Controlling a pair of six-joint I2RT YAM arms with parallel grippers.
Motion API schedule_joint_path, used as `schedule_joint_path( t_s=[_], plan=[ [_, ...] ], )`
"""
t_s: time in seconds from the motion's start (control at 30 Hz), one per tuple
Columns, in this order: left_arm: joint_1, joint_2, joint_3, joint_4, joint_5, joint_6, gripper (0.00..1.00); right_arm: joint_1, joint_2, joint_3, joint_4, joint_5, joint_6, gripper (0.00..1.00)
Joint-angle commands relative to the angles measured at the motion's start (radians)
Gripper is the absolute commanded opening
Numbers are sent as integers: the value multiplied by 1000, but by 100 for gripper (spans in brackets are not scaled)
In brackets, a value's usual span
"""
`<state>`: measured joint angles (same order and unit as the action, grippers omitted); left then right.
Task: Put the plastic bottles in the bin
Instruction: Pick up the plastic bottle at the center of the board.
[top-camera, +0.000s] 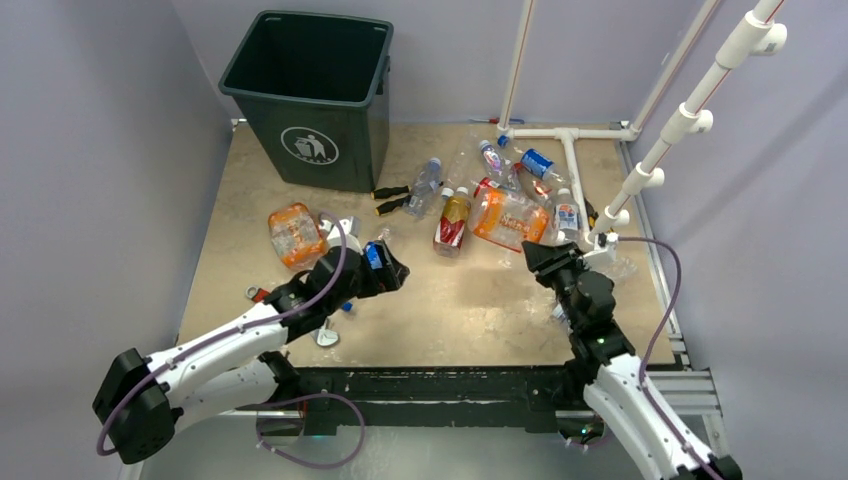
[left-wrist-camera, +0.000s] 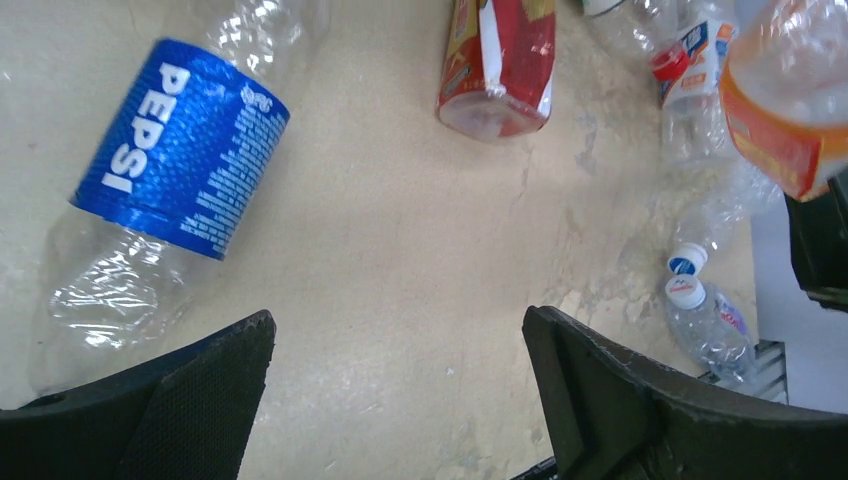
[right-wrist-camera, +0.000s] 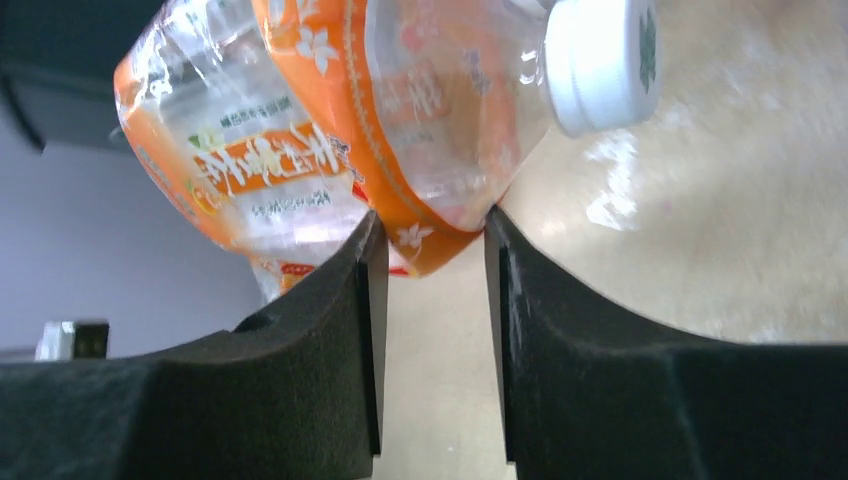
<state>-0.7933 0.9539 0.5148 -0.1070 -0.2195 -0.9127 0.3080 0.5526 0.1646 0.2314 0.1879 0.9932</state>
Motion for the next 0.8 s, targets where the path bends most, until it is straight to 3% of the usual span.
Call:
schedule_joint_path(
  t_s=[0.0,0.1,0.2,0.3,0.4,0.53,0.63,0.77],
  plan=[
    [-2,-74,153,-94,-132,98,97,16,-125,125,-135,-272,-298,29],
    [-1,-144,234,-61,-130,259,99,27,-94,211,-202,-451,-433,27],
    [-3,-188,304,27,18,566,98,88,9,291,-210,-561,-508,27],
    [-3,-166,499,-114,134,742,99,267,116,384,-229,-484,-592,27],
    [-2,-86,692,-310,345,853,99,452,221,484,-289,-349,-674,27],
    [-1,9,844,-523,446,884,99,594,281,554,-308,-224,-745,27],
    [-2,32,860,-581,409,852,99,638,283,572,-310,-191,-775,27],
    [-2,65,869,-645,465,801,99,671,300,607,-335,-191,-810,27]
  ],
)
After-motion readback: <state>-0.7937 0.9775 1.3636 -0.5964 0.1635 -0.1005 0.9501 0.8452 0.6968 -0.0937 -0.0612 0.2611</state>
